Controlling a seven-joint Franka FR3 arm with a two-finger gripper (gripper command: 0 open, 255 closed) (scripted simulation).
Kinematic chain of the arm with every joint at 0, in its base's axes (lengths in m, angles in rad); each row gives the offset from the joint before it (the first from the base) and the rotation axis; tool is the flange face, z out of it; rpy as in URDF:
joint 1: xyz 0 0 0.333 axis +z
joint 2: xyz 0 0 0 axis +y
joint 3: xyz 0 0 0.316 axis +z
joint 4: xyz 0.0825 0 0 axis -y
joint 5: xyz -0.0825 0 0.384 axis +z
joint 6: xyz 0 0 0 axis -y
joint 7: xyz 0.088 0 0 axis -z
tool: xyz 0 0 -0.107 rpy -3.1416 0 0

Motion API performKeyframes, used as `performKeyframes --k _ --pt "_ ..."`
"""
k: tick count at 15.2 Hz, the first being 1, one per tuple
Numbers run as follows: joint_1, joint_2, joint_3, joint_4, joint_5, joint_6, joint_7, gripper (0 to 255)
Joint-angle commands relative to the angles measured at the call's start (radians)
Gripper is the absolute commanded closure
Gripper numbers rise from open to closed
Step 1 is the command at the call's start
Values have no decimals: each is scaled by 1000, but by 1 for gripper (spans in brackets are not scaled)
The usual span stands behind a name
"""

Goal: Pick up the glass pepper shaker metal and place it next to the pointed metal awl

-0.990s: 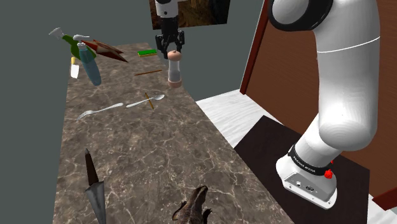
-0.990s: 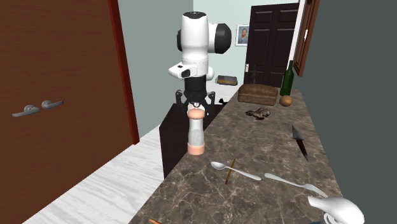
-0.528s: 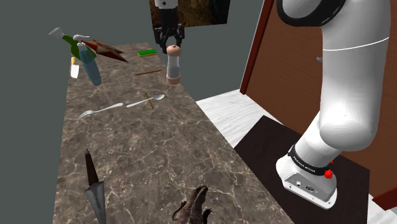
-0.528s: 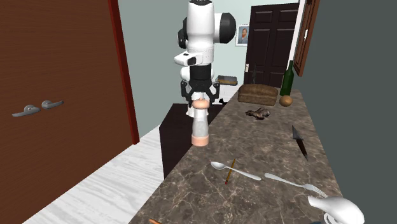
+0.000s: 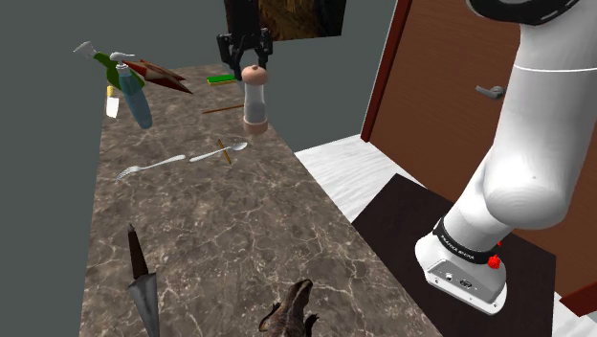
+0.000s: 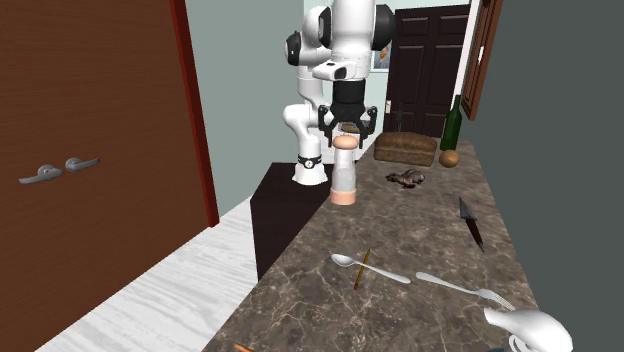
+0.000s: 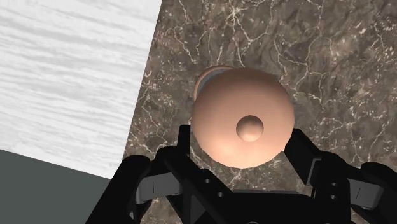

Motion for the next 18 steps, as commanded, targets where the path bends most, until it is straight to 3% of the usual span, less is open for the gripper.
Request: performKeyframes --k 1,9,18 --pt "19 -42 13 -35 5 -7 34 255" --pt "101 -156 74 -91 26 -62 177 255" --pt "201 -209 156 -47 44 -153 361 255"
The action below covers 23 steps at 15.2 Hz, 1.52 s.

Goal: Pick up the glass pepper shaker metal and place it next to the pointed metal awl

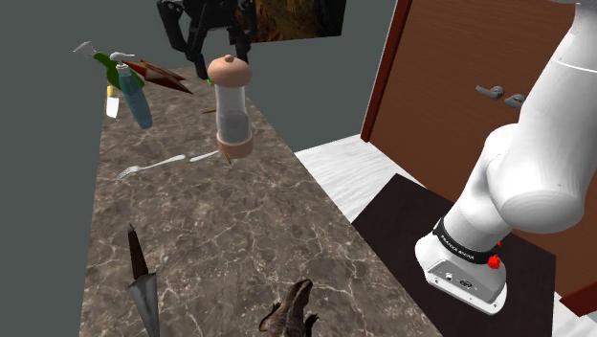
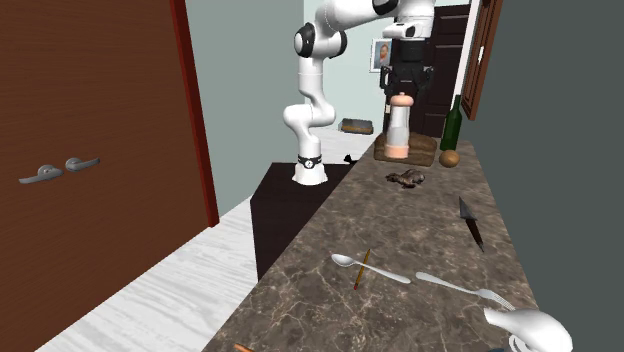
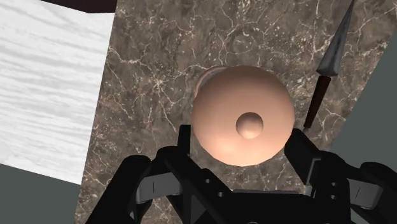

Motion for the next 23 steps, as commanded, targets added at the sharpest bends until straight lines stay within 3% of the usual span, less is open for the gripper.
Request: performKeyframes --k 1,7,23 --pt "24 -7 20 16 4 -21 45 255" --pt "102 18 80 120 -1 -97 184 255" --pt "87 -54 72 -187 24 142 157 255"
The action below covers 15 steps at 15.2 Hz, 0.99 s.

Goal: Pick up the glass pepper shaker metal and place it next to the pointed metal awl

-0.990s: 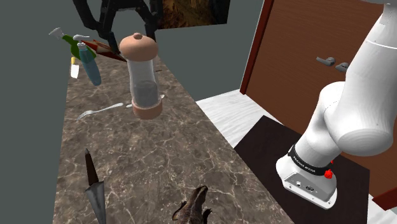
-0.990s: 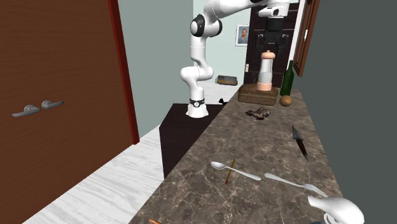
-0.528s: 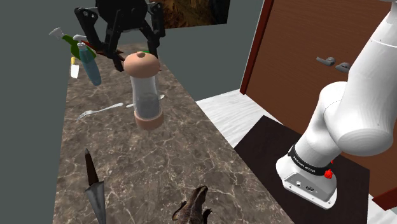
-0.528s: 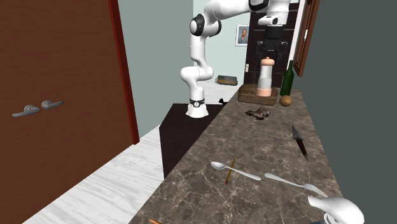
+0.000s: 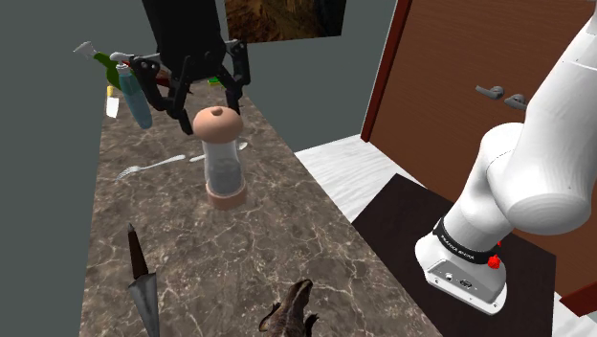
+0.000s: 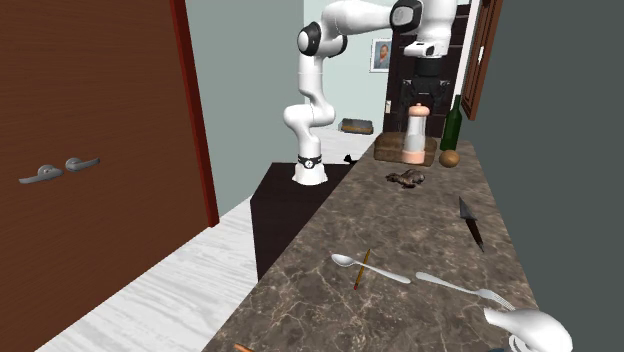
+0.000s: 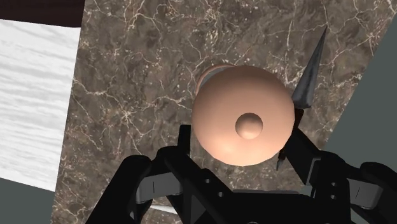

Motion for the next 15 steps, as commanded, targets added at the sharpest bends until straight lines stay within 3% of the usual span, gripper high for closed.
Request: performKeyframes --k 1,15 --pt "-1 -5 -1 -34 2 30 -2 255" --pt "-1 -4 -1 -221 3 218 -11 255"
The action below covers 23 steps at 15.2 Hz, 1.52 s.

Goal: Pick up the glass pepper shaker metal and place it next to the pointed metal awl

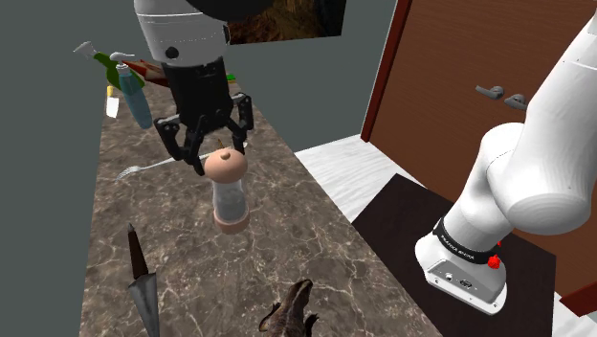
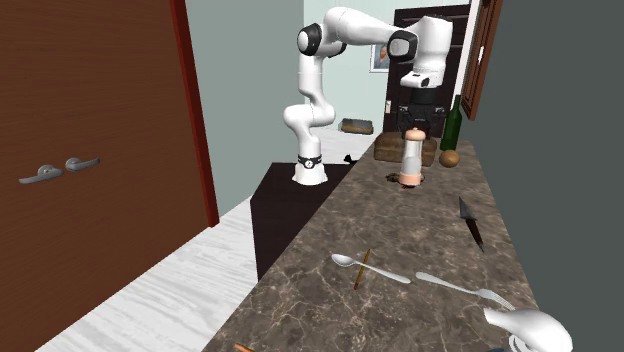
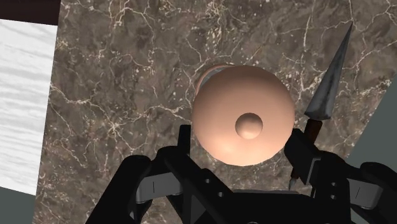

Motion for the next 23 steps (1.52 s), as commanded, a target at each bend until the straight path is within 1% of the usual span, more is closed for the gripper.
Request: performKeyframes --k 1,16,23 --pt "0 1 0 -26 0 28 -1 255" --pt "5 58 1 -175 -19 230 5 255" --pt "5 58 1 -175 -19 230 5 255"
